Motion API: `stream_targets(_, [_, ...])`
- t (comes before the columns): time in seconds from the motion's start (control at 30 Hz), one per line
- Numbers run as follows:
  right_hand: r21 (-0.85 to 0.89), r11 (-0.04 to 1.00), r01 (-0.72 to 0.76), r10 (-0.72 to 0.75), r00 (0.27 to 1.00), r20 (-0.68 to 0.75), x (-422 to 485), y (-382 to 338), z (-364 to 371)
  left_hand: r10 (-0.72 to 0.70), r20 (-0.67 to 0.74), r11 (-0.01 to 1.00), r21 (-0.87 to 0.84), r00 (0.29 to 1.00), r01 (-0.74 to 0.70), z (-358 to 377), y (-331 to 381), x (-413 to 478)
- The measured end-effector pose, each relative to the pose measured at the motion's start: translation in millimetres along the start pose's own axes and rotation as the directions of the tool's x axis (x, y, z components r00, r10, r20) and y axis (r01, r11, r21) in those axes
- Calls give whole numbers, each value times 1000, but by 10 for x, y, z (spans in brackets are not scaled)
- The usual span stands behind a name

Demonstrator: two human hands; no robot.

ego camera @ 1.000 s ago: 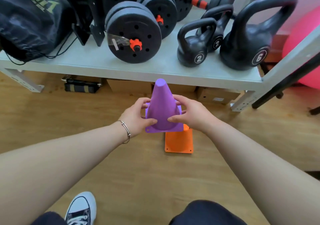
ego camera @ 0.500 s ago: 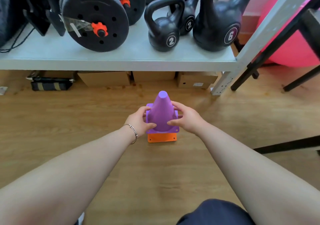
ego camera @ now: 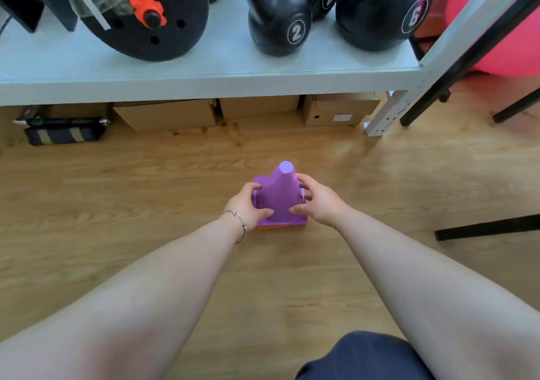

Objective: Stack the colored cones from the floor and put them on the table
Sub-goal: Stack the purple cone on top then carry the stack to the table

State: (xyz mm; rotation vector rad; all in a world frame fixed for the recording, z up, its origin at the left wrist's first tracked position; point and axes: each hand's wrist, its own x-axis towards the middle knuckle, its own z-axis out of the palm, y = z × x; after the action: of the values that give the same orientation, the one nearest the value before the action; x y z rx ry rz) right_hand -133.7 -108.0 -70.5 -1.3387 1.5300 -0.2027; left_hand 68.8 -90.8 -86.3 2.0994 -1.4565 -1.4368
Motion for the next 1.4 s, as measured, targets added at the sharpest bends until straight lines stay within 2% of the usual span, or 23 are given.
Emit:
stream_targets(0.53, [-34,997,-71,73,996,56,174,168,1,-44,93,999,-15,995,46,75,-130,193])
stream_targets(0.63, [-77,992,-96,96,995,-13,220,187,17,-52,90,997,-57,995,57,79,-173,246])
stream_targets(0.7, [-68,982,-176,169,980,-101,298,201,76,-65,94,995,-69,993,71,102,-192,280])
stream_targets(0.83, [96,932,-349,361,916,-177,443,181,224,-134,83,982,-124,987,144,163,-158,302])
stream_targets(0.93, [225,894,-386,429,884,-186,489,196,262,-187,65,952,-233,980,197,173,-115,293])
stream_targets(1.03, [282,880,-381,432,890,-146,488,271,255,-244,76,919,-301,967,255,202,-149,310])
stream_targets(1.17, [370,849,-378,408,913,-5,409,389,249,-298,117,859,-399,947,320,248,-344,362])
stream_targets(1.3, [525,773,-356,402,915,28,375,410,236,-265,158,842,-443,951,309,151,-240,191])
stream_targets(1.4, [632,716,-297,403,915,-25,352,345,241,-239,142,786,-552,961,277,142,-193,148])
